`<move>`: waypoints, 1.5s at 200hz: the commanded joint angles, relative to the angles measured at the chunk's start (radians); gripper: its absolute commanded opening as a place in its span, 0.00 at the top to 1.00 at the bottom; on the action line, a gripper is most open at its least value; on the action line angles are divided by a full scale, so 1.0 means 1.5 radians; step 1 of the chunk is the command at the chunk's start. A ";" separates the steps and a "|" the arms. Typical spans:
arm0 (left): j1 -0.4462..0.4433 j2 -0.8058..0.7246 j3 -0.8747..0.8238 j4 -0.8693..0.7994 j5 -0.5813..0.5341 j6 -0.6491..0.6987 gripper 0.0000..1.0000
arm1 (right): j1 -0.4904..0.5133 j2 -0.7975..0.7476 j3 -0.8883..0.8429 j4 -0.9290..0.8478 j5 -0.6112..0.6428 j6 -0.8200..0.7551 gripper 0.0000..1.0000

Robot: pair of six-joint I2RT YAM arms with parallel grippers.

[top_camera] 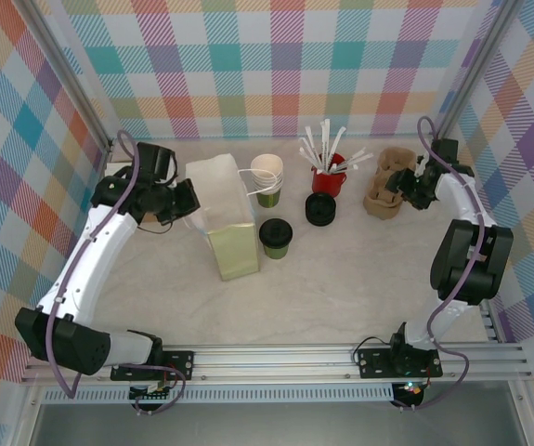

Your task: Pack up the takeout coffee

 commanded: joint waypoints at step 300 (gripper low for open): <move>0.000 -0.094 0.062 0.243 0.196 0.062 0.29 | 0.026 -0.250 -0.093 0.035 -0.128 -0.005 0.93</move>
